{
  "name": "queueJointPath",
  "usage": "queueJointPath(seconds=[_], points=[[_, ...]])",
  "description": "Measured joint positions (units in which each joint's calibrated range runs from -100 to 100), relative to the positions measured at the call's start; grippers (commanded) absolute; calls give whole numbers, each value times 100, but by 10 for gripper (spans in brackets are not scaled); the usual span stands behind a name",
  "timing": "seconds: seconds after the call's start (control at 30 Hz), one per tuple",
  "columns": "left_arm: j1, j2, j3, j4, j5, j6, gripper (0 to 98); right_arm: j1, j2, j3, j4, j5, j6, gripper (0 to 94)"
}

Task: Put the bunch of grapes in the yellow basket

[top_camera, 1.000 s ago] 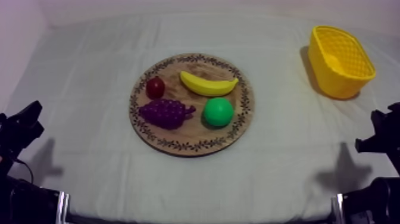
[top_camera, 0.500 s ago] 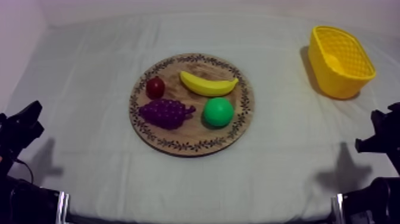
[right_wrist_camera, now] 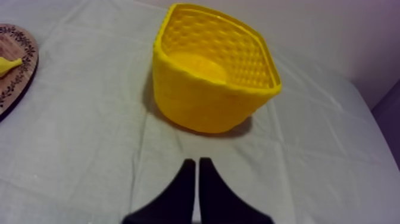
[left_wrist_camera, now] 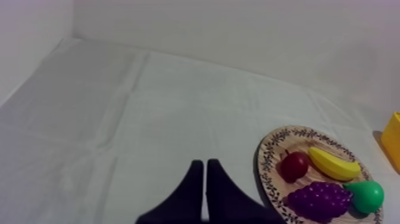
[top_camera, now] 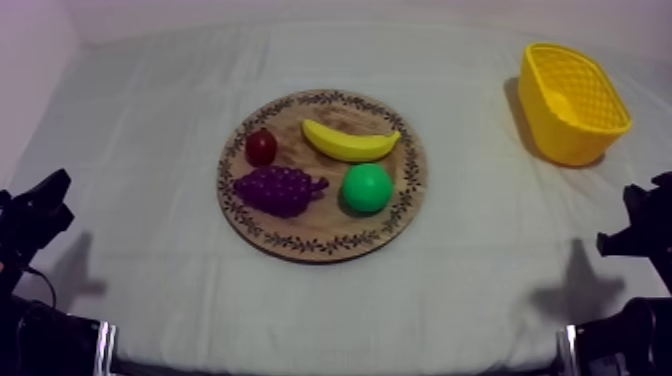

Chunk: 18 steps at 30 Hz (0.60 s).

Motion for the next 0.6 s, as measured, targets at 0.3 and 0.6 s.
queueJointPath(seconds=[0.3,0.6], points=[[0,0,0,0,0,0,1,0,0,0,0,0,-9,8],[0,0,0,0,0,0,1,-145,0,0,39,-67,-98,7]])
